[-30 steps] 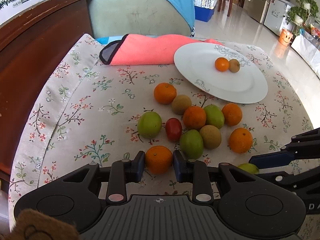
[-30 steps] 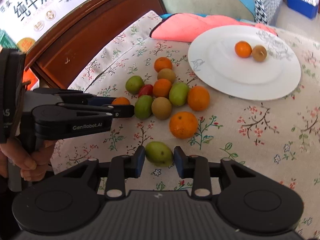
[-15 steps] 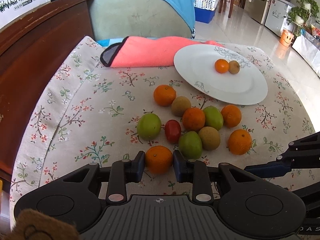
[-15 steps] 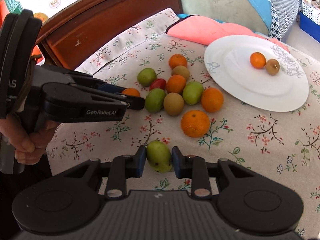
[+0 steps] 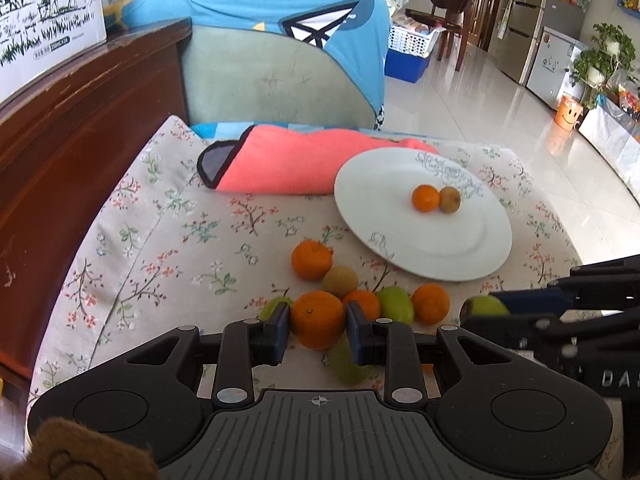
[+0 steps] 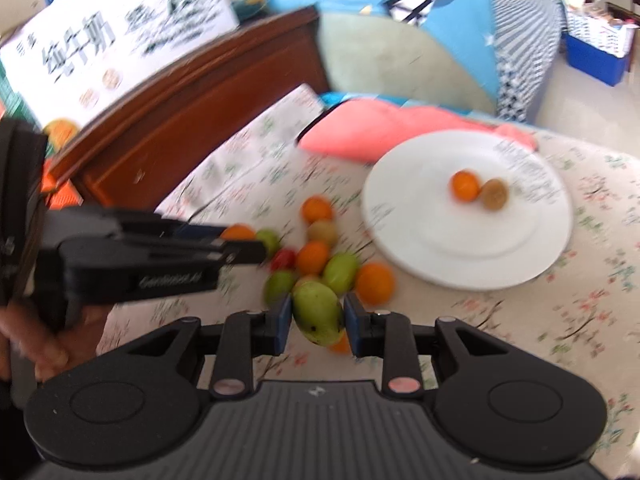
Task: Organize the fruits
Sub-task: 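Carry the green fruit onto the plate and open the right gripper while the left gripper carries the orange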
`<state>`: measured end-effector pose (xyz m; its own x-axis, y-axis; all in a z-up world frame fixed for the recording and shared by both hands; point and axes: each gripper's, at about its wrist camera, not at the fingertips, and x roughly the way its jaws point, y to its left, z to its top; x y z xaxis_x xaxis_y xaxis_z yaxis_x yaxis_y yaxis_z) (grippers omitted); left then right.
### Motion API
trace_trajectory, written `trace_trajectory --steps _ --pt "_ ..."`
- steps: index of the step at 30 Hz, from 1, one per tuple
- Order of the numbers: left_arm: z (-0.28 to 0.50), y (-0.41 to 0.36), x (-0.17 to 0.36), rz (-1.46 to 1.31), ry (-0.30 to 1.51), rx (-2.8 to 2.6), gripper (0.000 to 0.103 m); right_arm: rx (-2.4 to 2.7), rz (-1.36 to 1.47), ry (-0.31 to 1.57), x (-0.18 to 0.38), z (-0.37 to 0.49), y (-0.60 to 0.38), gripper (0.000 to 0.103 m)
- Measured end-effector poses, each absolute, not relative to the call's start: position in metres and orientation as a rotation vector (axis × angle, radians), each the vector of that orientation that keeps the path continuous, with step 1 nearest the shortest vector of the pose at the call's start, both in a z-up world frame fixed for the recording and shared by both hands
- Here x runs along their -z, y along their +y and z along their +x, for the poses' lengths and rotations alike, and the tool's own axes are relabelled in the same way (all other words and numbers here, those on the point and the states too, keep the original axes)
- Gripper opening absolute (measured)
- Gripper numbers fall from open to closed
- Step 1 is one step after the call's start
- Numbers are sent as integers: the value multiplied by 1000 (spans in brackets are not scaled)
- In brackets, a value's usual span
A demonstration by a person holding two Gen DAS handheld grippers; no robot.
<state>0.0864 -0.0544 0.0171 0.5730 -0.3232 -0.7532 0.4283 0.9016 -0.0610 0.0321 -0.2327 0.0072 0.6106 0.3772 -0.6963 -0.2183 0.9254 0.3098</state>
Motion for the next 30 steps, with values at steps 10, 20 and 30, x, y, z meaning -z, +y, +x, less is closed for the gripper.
trace_trajectory --steps 10,20,30 --pt "101 -76 -34 89 825 452 27 -233 261 780 -32 57 -281 28" --pt "125 -107 -27 71 846 457 27 -164 404 847 -18 88 -328 28" --pt "137 -140 -10 83 895 468 27 -119 469 908 3 103 -338 28"
